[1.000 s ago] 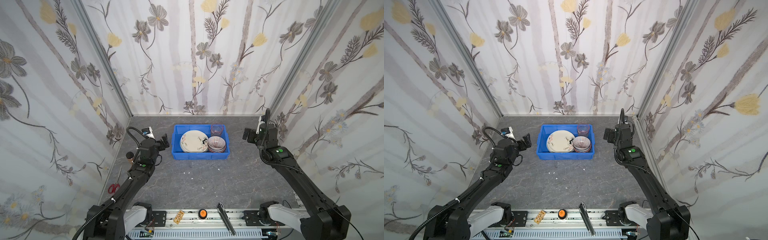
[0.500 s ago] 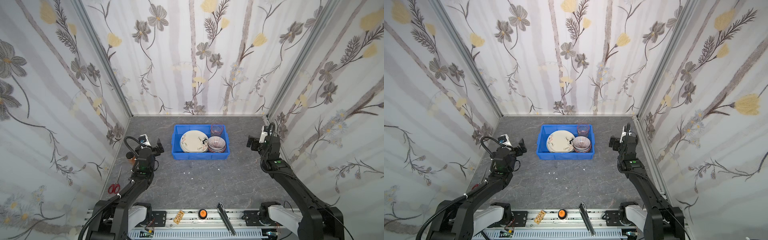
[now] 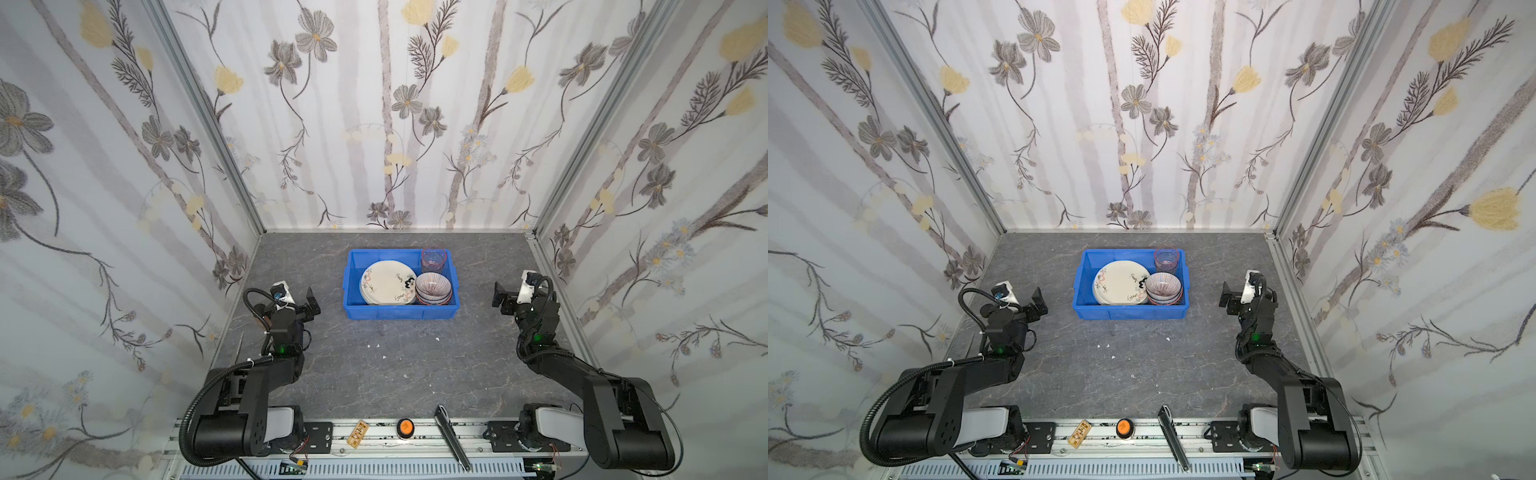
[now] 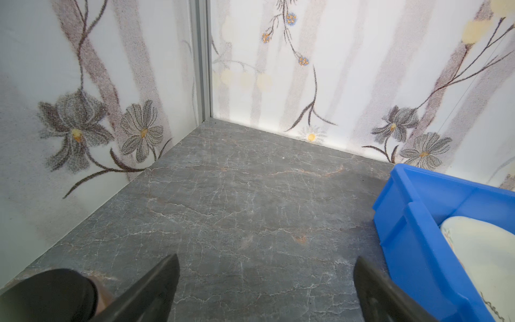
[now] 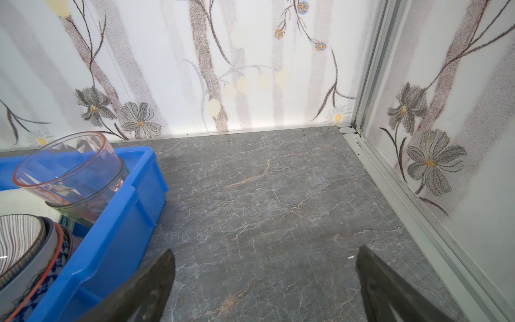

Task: Place the mixed dishes into the plastic bin

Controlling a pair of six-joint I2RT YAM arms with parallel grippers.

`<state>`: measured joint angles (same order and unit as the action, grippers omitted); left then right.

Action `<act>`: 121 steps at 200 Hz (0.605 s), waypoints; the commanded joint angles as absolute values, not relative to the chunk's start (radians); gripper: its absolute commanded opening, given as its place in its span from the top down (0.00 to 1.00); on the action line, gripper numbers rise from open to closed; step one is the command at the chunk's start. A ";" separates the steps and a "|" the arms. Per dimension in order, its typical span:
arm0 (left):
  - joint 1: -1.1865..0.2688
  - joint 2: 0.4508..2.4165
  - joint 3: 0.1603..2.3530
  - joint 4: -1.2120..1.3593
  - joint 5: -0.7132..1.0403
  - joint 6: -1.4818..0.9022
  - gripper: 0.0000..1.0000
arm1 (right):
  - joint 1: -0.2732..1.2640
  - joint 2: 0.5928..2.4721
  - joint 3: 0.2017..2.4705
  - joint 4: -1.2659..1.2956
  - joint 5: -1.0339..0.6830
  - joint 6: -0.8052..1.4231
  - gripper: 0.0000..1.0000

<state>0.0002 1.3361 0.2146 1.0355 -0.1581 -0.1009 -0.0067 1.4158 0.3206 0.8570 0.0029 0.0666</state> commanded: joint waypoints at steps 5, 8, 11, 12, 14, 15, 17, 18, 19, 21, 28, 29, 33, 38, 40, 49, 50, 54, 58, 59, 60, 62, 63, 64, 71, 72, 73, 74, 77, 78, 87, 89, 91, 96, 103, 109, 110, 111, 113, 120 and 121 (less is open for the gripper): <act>0.005 1.387 0.207 1.198 -0.118 -0.104 0.00 | -0.012 1.475 0.325 1.044 -0.023 0.045 0.00; 0.004 1.395 0.209 1.212 -0.114 -0.104 0.00 | -0.012 1.482 0.324 1.059 -0.027 0.045 0.00; 0.003 1.404 0.212 1.225 -0.109 -0.109 0.00 | -0.012 1.486 0.320 1.077 -0.029 0.043 0.00; 0.004 1.407 0.212 1.228 -0.108 -0.110 0.00 | -0.012 1.485 0.318 1.082 -0.029 0.042 0.00; 0.004 1.414 0.213 1.232 -0.104 -0.108 0.00 | -0.012 1.483 0.315 1.087 -0.029 0.042 0.00; 0.005 1.417 0.216 1.231 -0.102 -0.107 0.00 | -0.012 1.482 0.314 1.086 -0.029 0.042 0.00; 0.005 1.423 0.222 1.230 -0.098 -0.104 0.00 | -0.013 1.480 0.313 1.083 -0.028 0.041 0.00; 0.005 1.426 0.223 1.230 -0.096 -0.104 0.00 | -0.014 1.479 0.313 1.081 -0.028 0.041 0.00; 0.005 1.429 0.225 1.230 -0.094 -0.103 0.00 | -0.014 1.478 0.313 1.079 -0.028 0.041 0.00; 0.005 1.435 0.227 1.231 -0.091 -0.101 0.00 | -0.013 1.477 0.314 1.077 -0.027 0.043 0.00; 0.005 1.458 0.227 1.242 -0.079 -0.099 0.00 | -0.013 1.471 0.311 1.066 -0.026 0.041 0.00; 0.005 1.462 0.226 1.247 -0.078 -0.099 0.00 | -0.013 1.471 0.310 1.067 -0.025 0.041 0.00; 0.005 1.480 0.221 1.273 -0.073 -0.098 0.00 | -0.012 1.472 0.302 1.081 -0.020 0.041 0.00; 0.004 1.504 0.212 1.307 -0.071 -0.097 0.00 | -0.012 1.475 0.291 1.106 -0.010 0.046 0.00; 0.003 1.511 0.208 1.327 -0.068 -0.096 0.00 | -0.012 1.476 0.285 1.116 -0.005 0.047 0.00; 0.002 1.562 0.192 1.400 -0.067 -0.096 0.00 | -0.011 1.481 0.256 1.158 0.015 0.053 0.00; 0.002 1.568 0.190 1.409 -0.068 -0.095 0.00 | -0.011 1.484 0.252 1.170 0.017 0.053 0.00; 0.001 1.588 0.187 1.447 -0.071 -0.094 0.00 | -0.009 1.497 0.227 1.229 0.017 0.052 0.00; 0.000 1.590 0.184 1.455 -0.071 -0.090 0.00 | -0.009 1.515 0.201 1.310 0.008 0.049 0.00; 0.000 1.588 0.183 1.451 -0.070 -0.091 0.00 | -0.009 1.517 0.195 1.329 0.007 0.050 0.00; 0.000 1.586 0.183 1.447 -0.070 -0.092 0.00 | -0.009 1.522 0.192 1.344 0.005 0.052 0.00; 0.000 1.584 0.183 1.443 -0.070 -0.093 0.00 | -0.009 1.523 0.187 1.362 0.001 0.053 0.00; 0.000 1.582 0.181 1.441 -0.072 -0.093 0.00 | -0.010 1.522 0.186 1.367 0.000 0.053 0.00; 0.000 1.581 0.181 1.441 -0.072 -0.094 0.00 | -0.010 1.520 0.186 1.365 0.000 0.053 0.00; 0.000 1.584 0.182 1.443 -0.071 -0.093 0.00 | -0.011 1.499 0.202 1.294 0.006 0.053 0.00; 0.000 1.584 0.183 1.442 -0.070 -0.092 0.00 | -0.011 1.497 0.205 1.284 0.006 0.054 0.00; 0.000 1.584 0.184 1.441 -0.070 -0.092 0.00 | -0.011 1.495 0.209 1.275 0.006 0.055 0.00; 0.000 1.585 0.186 1.441 -0.069 -0.091 0.00 | -0.011 1.494 0.214 1.262 0.005 0.055 0.00; 0.000 1.587 0.188 1.441 -0.064 -0.089 0.00 | -0.012 1.492 0.222 1.239 0.001 0.053 0.00; 0.000 1.587 0.189 1.441 -0.064 -0.088 0.00 | -0.012 1.492 0.224 1.235 0.000 0.051 0.00; 0.000 1.587 0.192 1.430 -0.056 -0.087 0.00 | -0.011 1.509 0.224 1.261 -0.017 0.043 0.00; 0.000 1.586 0.192 1.429 -0.055 -0.088 0.00 | -0.011 1.512 0.220 1.270 -0.018 0.042 0.00; 0.001 1.587 0.194 1.428 -0.054 -0.089 0.00 | -0.011 1.516 0.218 1.281 -0.018 0.042 0.00; 0.002 1.587 0.196 1.425 -0.050 -0.087 0.00 | -0.011 1.519 0.216 1.293 -0.018 0.043 0.00; 0.002 1.588 0.203 1.414 -0.042 -0.084 0.00 | -0.011 1.516 0.221 1.278 -0.019 0.042 0.00; 0.003 1.586 0.214 1.391 -0.033 -0.081 0.00 | -0.011 1.514 0.223 1.270 -0.022 0.041 0.00; 0.003 1.586 0.216 1.386 -0.032 -0.080 0.00 | -0.011 1.514 0.223 1.269 -0.023 0.041 0.00; 0.003 1.587 0.218 1.382 -0.031 -0.080 0.00 | -0.011 1.514 0.224 1.268 -0.023 0.040 0.00; 0.003 1.586 0.221 1.374 -0.027 -0.079 0.00 | -0.010 1.514 0.225 1.268 -0.024 0.039 0.00; 0.002 1.585 0.231 1.354 -0.020 -0.074 0.00 | -0.010 1.516 0.224 1.271 -0.029 0.036 0.00; 0.002 1.585 0.231 1.354 -0.020 -0.074 0.00 | -0.010 1.516 0.224 1.272 -0.029 0.036 0.00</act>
<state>0.0002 1.5848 0.2031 1.3552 -0.0555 -0.1009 -0.0116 1.5112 0.2153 1.2087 -0.0021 0.0589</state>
